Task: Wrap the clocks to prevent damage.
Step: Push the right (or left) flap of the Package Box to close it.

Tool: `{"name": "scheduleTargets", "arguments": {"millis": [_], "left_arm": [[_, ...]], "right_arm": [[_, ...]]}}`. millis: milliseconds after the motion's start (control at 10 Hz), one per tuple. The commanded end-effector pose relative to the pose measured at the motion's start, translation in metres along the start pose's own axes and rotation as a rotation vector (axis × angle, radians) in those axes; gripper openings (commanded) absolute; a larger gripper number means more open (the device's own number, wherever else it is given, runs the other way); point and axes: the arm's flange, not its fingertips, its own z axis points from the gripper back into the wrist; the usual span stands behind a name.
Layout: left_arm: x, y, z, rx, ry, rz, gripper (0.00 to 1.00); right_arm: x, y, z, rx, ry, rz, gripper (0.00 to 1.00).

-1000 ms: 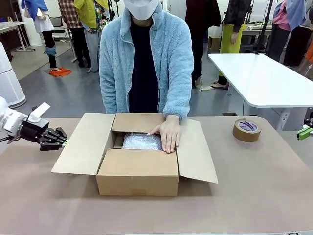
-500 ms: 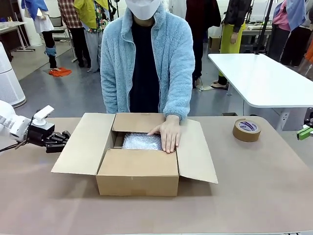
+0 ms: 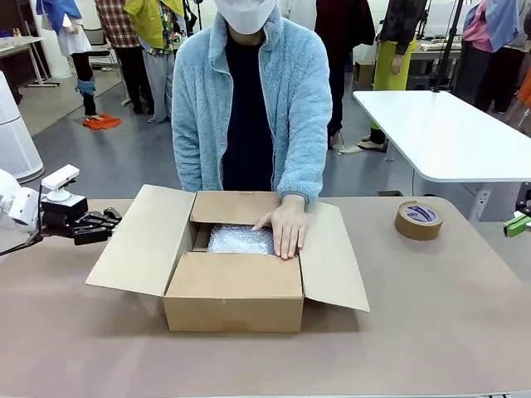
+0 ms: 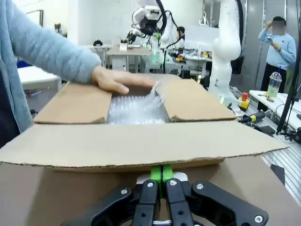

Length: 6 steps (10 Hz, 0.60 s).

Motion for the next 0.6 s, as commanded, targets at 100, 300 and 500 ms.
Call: {"name": "scheduleTargets", "arguments": {"millis": [100, 300, 500], "left_arm": [[0.006, -0.004, -0.010, -0.006, -0.057, -0.055, 0.00], [0.010, -0.005, -0.023, -0.017, -0.056, -0.066, 0.00], [0.020, -0.005, -0.038, -0.027, -0.065, -0.084, 0.00]], "right_arm": [[0.000, 0.003, -0.003, -0.003, -0.011, 0.004, 0.01], [0.000, 0.003, -0.003, -0.003, -0.011, 0.004, 0.01], [0.000, 0.003, -0.003, -0.003, -0.011, 0.004, 0.01]]}}
